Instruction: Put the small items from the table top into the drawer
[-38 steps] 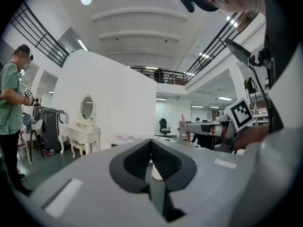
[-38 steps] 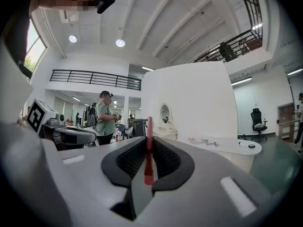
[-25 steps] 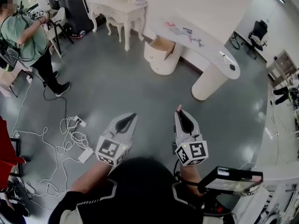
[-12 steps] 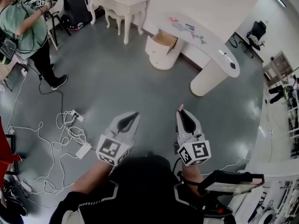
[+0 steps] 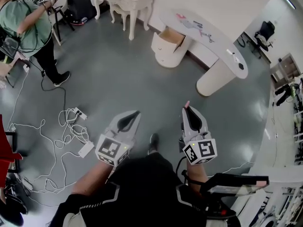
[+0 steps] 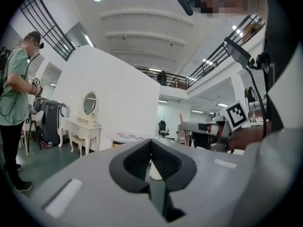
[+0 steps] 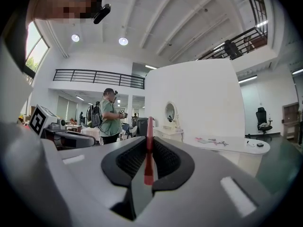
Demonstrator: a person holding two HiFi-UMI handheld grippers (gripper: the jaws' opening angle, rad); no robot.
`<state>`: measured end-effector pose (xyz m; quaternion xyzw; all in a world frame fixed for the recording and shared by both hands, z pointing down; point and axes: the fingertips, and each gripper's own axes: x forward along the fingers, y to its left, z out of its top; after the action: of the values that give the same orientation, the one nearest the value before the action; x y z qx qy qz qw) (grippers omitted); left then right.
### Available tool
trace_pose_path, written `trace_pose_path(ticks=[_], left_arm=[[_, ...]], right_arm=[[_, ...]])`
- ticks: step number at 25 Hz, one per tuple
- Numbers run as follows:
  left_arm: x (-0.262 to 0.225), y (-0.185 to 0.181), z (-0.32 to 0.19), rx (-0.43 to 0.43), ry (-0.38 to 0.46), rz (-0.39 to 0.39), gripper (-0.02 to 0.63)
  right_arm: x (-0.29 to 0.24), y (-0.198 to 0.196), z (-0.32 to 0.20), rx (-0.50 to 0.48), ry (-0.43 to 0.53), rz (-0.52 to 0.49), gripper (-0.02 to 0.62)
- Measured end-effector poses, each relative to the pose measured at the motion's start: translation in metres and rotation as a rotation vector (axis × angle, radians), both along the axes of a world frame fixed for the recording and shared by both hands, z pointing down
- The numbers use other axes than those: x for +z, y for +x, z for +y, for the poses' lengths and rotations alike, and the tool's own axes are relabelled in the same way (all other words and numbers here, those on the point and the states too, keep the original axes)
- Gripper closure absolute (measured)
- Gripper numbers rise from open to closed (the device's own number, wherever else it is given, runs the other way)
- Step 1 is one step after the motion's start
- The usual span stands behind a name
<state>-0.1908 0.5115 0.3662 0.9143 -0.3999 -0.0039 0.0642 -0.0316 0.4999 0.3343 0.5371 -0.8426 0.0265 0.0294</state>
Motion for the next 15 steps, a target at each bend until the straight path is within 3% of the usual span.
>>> trace_pose_path(ticks=[15], left_arm=[[-0.011,0.064,-0.092,-0.077,-0.004,-0.060,0.606]], right_arm=[[-0.002,0.075,-0.098,-0.055,0.027,-0.061,0.548]])
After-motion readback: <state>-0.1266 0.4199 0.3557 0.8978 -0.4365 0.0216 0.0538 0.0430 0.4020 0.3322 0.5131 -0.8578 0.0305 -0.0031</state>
